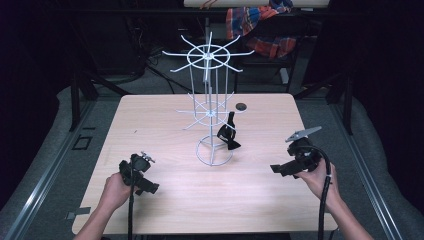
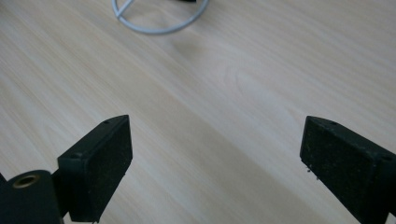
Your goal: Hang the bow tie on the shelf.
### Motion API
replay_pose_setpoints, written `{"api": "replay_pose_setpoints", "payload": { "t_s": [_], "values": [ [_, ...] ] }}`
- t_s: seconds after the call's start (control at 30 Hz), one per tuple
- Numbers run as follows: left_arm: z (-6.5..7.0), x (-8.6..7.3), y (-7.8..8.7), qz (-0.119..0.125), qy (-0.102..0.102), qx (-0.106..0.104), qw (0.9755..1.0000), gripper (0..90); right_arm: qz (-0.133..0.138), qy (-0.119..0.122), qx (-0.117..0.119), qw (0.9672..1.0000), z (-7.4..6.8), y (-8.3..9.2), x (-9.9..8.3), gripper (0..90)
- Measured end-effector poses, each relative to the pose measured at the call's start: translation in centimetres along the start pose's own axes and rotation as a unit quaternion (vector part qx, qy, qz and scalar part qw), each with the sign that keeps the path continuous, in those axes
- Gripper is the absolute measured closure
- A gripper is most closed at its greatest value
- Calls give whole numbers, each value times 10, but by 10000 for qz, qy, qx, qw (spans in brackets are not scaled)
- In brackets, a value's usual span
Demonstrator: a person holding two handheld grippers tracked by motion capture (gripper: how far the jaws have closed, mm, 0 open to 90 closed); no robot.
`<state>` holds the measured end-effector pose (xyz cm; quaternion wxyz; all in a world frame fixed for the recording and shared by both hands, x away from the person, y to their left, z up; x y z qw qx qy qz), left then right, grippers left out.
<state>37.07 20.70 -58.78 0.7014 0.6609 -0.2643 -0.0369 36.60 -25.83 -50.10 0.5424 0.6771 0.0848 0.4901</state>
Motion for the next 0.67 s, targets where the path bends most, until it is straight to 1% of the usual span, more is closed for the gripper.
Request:
{"api": "replay_pose_setpoints", "payload": {
  "t_s": [0.03,0.07,0.1,0.13,0.17,0.2,0.23,0.3,0.33,0.37,0.43,0.47,0.57,0.6,0.67],
  "values": [
    [0,0,0,-4,-3,0,10000,0,-69,-8,9,10000,-1,-1,-9,86],
    [0,0,0,-4,-3,0,10000,0,-69,-8,9,10000,-1,-1,-9,86],
    [1,0,0,-3,-8,-3,10000,0,-197,-49,39,9998,-2,-3,-19,86],
    [1,0,0,-3,-8,-3,10000,0,-197,-49,39,9998,-2,-3,-19,86],
    [1,0,0,-5,-8,-1,10000,0,-235,-71,50,9997,-2,-5,-26,87],
    [1,0,0,-11,-7,-3,10000,0,-235,-71,50,9997,-2,-5,-26,87],
    [1,0,-1,-8,-7,10,10000,0,-338,-156,129,9992,-4,-9,-34,90],
    [0,1,-1,-6,-14,9,10000,0,-498,-166,158,9985,-5,-14,-42,91],
    [0,1,-1,-6,-14,9,10000,0,-498,-166,158,9985,-5,-14,-42,91],
    [0,1,-1,-6,-25,12,10000,0,-608,-209,146,9978,-6,-19,-48,94],
    [0,1,-1,-16,-30,19,10000,0,-676,-198,198,9973,-6,-23,-51,101],
    [0,1,-1,-16,-30,19,10000,0,-728,-192,187,9970,-7,-24,-51,108],
    [0,1,-1,-30,-36,27,10000,0,-840,-99,204,9962,-6,-26,-52,116],
    [0,1,-1,-30,-36,27,10000,0,-785,-142,217,9966,-6,-26,-51,121],
    [0,1,-1,-37,-41,20,10000,0,-768,-122,216,9967,-5,-25,-52,128]
  ]
}}
Point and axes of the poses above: each handheld gripper's, and its own axes: y roughly backward along the jaws, x roughly out of its top, z roughly to its right, the point moved 5 cm from there along -y, roughly forward along the jaws, and after that the axes turned 13 degrees about y, right-handed, at the moved point
